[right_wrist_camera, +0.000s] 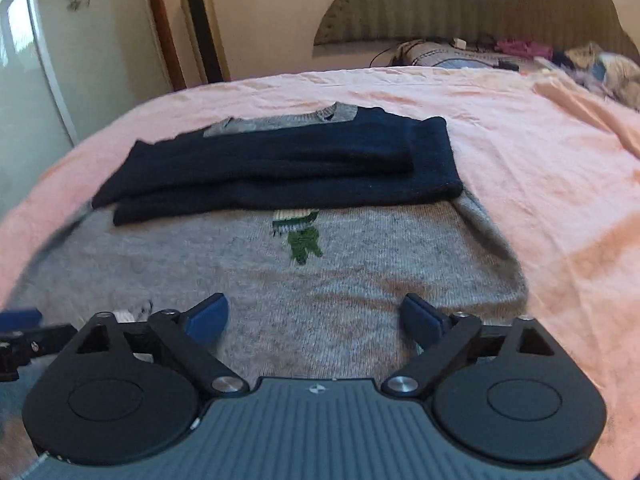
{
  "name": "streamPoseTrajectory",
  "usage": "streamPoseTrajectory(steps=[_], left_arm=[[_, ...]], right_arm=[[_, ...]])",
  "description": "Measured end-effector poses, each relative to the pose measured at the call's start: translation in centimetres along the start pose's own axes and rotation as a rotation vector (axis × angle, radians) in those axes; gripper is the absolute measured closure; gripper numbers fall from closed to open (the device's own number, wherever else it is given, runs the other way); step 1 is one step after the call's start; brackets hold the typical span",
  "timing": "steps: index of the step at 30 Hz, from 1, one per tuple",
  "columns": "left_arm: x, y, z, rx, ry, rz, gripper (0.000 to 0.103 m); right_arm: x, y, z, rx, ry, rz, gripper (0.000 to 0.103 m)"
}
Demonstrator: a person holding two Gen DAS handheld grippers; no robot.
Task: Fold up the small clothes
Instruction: 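Open both grippers and release the sweater hem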
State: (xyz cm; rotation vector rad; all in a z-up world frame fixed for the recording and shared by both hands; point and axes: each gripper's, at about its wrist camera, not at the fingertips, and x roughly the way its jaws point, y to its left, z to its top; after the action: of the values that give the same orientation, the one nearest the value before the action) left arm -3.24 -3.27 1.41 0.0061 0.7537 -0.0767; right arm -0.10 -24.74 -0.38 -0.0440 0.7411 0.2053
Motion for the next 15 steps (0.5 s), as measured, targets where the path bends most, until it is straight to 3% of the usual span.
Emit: streamPoseTrajectory(steps=[1, 4, 10, 15], left_arm=[[-0.3, -0.4, -0.8, 0.041, -0.020, 0.018, 0.009], [-0.8, -0.4, -1.4, 0.036, -0.018, 0.025, 0.000], [-1.6, -0.1, -1.8, 0.050, 0.000, 0.035, 0.000], [-1.7, -0.1, -2.0, 0.048, 0.002, 0.033, 0.000]], right_arm=[[-0.4, 0.3, -0.9, -0.047, -0.024, -0.021, 0.000], [-2.1, -0.6, -2.2, -0.012, -0.019, -0.023, 0.000], [-6.1, -1.6, -5.4, -0.011, -0.020, -0.034, 0.000], [-6.8, -1.4, -6.1, -0.007, -0.029, -0.052, 0.000]])
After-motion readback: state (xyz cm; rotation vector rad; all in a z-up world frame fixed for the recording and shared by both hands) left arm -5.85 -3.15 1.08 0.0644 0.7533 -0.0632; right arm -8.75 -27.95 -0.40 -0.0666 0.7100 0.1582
